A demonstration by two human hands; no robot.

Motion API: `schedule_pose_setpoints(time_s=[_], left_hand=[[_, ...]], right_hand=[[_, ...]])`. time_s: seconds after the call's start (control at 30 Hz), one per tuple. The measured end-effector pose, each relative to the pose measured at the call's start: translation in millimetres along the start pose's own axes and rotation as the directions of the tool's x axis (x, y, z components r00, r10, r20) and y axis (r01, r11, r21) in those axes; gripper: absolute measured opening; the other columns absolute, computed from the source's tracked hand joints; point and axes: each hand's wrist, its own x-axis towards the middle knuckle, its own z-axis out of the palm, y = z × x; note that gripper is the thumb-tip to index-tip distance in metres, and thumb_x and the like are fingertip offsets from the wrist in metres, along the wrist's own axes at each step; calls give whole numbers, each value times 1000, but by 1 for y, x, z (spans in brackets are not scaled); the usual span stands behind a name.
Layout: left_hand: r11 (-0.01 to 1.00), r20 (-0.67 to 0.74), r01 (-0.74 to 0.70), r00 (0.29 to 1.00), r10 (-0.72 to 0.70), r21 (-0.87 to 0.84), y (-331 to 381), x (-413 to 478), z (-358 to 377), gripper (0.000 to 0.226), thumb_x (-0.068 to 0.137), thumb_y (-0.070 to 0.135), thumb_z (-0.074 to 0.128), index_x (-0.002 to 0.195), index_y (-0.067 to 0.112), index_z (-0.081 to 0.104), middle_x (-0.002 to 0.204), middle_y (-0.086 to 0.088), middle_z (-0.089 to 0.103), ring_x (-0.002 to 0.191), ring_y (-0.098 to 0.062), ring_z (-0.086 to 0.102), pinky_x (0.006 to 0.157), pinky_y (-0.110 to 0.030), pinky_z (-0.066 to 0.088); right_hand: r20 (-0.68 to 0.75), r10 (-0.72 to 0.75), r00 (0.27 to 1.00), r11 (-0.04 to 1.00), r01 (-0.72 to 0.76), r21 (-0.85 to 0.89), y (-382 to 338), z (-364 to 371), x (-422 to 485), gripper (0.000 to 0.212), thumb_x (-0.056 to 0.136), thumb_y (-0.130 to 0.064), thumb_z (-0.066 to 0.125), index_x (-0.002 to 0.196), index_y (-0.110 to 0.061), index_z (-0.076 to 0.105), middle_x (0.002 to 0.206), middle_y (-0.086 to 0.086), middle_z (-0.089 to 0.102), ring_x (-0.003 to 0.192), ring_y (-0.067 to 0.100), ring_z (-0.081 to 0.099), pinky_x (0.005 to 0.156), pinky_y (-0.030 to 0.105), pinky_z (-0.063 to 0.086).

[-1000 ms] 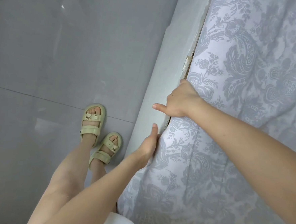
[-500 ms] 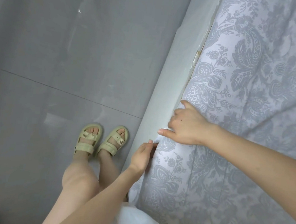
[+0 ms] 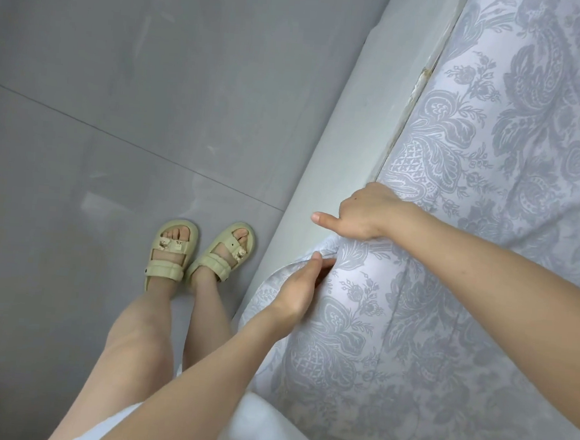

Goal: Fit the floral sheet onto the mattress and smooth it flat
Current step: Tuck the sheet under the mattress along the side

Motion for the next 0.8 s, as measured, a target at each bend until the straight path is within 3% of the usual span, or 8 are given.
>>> schedule_pose_setpoints(time_s=[0.1,0.2,0.27,0.33,0.4,0.53,0.63,0.8], left_hand=[[940,-32,-67,996,82,335,3,4,0,56,96,54,15,121,33,61,130,12,56,126,-9,44,113,-34,23],[733,-113,-36,982,154,679,7,6,-3,48,100,46,17,120,40,60,141,6,36,135,-13,23,111,-33,8],[800,-74,-52,990,120,598,2,10,-8,44,97,54,21,114,48,61,147,5,31,139,-13,20,116,-38,5],[971,-34,-80,995,90,227,-7,13,-10,40,90,63,35,107,45,66,141,2,45,133,-14,39,117,-39,19],[995,-73,-102,992,103,5,-17,12,-8,35,90,54,42,95,38,73,124,5,57,119,-12,54,112,-35,31],[986,-111,-168,980,164,-24,-28,-9,2,30,87,48,43,103,36,65,113,17,63,113,-4,55,106,-30,36],[975,-79,-124,991,111,-182,-26,-19,9,22,93,48,43,111,40,53,111,10,64,107,-10,58,98,-28,42],[974,178,-21,982,62,-225,-8,1,29,35,95,55,31,123,45,51,125,14,60,118,-5,55,108,-36,37]], right_hand=[[102,58,993,996,-50,-73,-9,-4,10,83,91,-68,4,127,-14,57,138,8,52,130,25,45,99,35,35],[155,65,986,989,-43,-141,-11,-2,6,84,90,-69,3,131,-15,54,140,7,51,131,24,44,98,34,34],[184,66,981,991,-42,-130,-9,-3,0,86,90,-69,2,131,-15,53,140,8,51,130,24,45,97,34,34],[197,66,978,994,-47,-100,-7,-6,-4,86,90,-69,2,131,-13,53,140,8,50,129,25,45,96,33,34],[188,63,980,996,-49,-79,-6,-8,-4,85,91,-68,3,130,-13,54,141,8,49,129,26,45,96,33,34],[179,57,982,997,-47,-60,-6,-8,-1,86,90,-70,3,126,-14,57,138,9,52,128,26,46,96,33,34],[148,26,989,1000,-23,-22,-1,-5,-5,86,88,-72,4,111,-16,65,128,10,59,120,27,52,85,31,34],[57,-40,998,997,36,69,17,5,-27,90,83,-75,0,86,-20,71,107,4,67,111,28,54,86,33,37]])
